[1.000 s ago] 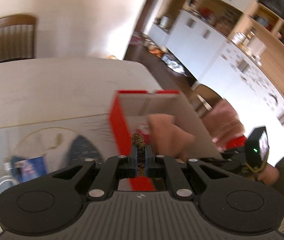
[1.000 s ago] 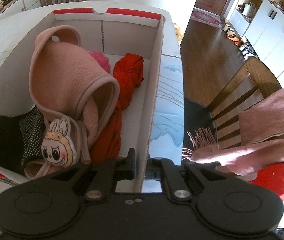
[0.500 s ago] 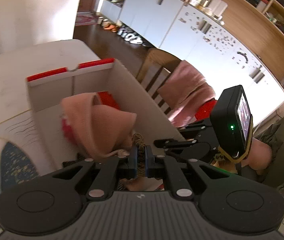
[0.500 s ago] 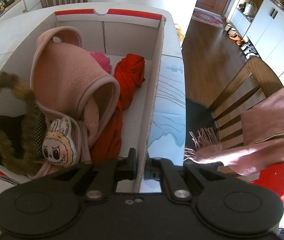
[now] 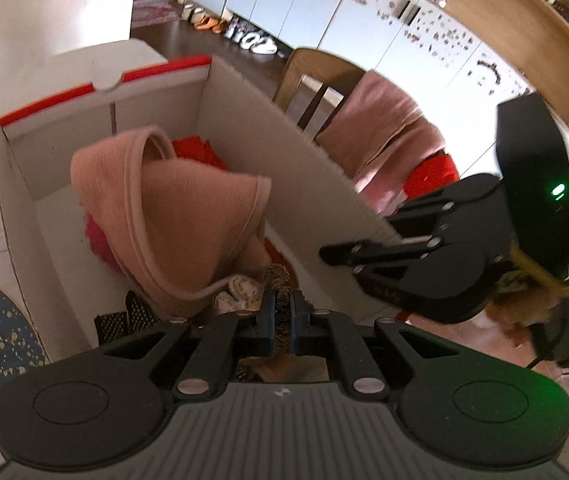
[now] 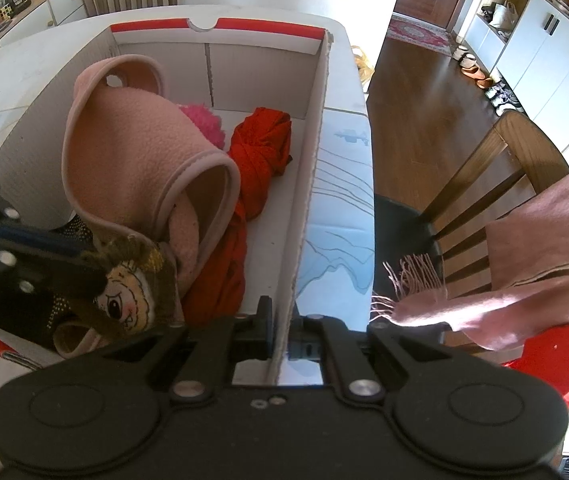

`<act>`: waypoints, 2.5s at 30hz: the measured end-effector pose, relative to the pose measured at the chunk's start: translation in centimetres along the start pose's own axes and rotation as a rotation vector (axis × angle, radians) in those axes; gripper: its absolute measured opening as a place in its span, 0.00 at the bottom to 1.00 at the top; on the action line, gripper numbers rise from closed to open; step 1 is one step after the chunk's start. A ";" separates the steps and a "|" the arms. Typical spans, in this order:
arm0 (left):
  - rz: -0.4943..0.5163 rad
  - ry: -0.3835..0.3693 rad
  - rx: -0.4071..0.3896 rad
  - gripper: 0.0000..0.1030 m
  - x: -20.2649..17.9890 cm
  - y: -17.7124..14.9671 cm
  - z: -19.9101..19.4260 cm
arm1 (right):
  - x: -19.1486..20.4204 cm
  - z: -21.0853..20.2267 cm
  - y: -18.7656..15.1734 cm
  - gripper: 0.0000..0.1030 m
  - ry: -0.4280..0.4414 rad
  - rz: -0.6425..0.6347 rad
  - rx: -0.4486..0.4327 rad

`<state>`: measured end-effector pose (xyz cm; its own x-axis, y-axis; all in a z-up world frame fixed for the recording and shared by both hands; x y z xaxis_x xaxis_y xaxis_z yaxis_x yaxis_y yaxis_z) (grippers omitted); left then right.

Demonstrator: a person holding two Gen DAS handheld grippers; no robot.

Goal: Organize objects
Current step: 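Carry the brown fuzzy ring into the box and open the left gripper, then move the left gripper back to the table over the black USB cable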

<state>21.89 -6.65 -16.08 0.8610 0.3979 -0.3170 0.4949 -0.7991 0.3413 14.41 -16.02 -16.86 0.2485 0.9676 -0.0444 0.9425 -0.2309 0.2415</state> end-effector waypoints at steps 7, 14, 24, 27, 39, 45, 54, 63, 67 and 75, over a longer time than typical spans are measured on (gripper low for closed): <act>-0.002 0.018 0.045 0.06 0.6 -0.4 1.5 | 0.0 0.0 0.0 0.04 0.000 0.000 0.001; -0.011 0.034 0.054 0.07 1.4 -0.4 1.9 | 0.1 0.1 0.0 0.04 0.001 0.001 0.002; -0.011 0.048 0.045 0.58 1.4 -0.9 1.5 | 0.1 0.1 0.0 0.04 0.000 -0.001 0.001; -0.017 0.042 0.035 0.58 1.4 -1.0 1.1 | 0.1 0.1 -0.1 0.04 0.000 -0.001 0.002; -0.040 0.024 -0.055 0.59 1.0 -2.1 -3.4 | 0.1 0.1 -0.1 0.05 0.000 -0.004 0.004; -0.075 0.040 -0.137 0.63 1.5 -2.7 -6.7 | 0.1 0.0 -0.1 0.05 -0.001 -0.004 0.004; -0.204 0.100 -0.210 0.70 5.5 -5.9 -10.7 | 0.1 0.0 -0.1 0.05 -0.006 -0.011 0.009; -0.388 0.246 -0.219 0.84 11.4 -10.5 -12.1 | 0.2 -0.1 -0.1 0.05 -0.011 -0.014 0.011; -0.512 0.298 -0.211 0.95 14.4 -12.4 -11.7 | 0.2 -0.1 -0.1 0.05 -0.011 -0.014 0.011; -0.752 0.348 -0.152 0.96 18.7 -15.5 -9.5 | 0.1 -0.1 -0.2 0.05 -0.013 -0.015 0.011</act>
<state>31.50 17.46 -18.85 0.2705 0.9361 -0.2249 0.9401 -0.2065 0.2714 14.27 -15.85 -16.78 0.2374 0.9695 -0.0605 0.9485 -0.2179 0.2299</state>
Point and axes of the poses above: each gripper's, at about its wrist camera, not at the fingertips, and z roughly the way its jaws point, x to its left, y to its top, the point moved 6 cm from there along z, roughly the way its jaws point, and after that the axes turned 10 degrees about x, right-handed, at the moved point
